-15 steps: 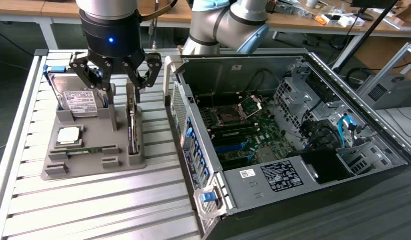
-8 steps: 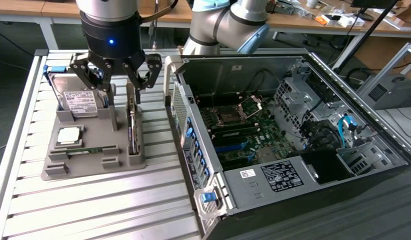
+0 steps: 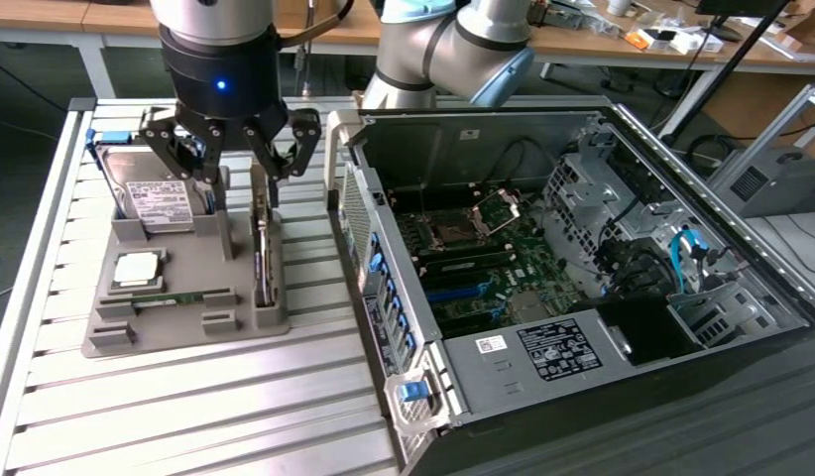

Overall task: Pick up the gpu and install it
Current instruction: 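Pick up the gpu and move the gpu toward the slot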

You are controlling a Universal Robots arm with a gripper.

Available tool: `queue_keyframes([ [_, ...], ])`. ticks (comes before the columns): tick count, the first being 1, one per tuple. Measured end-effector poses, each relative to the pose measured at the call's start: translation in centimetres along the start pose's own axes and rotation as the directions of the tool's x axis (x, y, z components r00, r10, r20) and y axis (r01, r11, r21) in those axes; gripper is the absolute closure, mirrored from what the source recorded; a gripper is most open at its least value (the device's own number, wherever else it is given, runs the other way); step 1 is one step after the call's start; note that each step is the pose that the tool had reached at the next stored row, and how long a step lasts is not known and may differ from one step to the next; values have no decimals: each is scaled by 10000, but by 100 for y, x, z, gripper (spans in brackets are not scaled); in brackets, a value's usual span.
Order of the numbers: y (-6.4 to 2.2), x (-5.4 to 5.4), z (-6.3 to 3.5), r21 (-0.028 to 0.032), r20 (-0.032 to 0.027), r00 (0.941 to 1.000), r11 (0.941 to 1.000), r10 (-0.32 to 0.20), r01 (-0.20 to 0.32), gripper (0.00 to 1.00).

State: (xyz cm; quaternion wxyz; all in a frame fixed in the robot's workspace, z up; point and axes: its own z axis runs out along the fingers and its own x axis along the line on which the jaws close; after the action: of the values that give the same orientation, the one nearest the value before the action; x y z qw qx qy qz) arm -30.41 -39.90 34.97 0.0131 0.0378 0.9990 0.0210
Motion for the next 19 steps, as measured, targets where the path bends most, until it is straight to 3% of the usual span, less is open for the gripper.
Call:
queue_keyframes([
  [19,-2,1,40,-1,1,10000,10000,0,0,46],
])
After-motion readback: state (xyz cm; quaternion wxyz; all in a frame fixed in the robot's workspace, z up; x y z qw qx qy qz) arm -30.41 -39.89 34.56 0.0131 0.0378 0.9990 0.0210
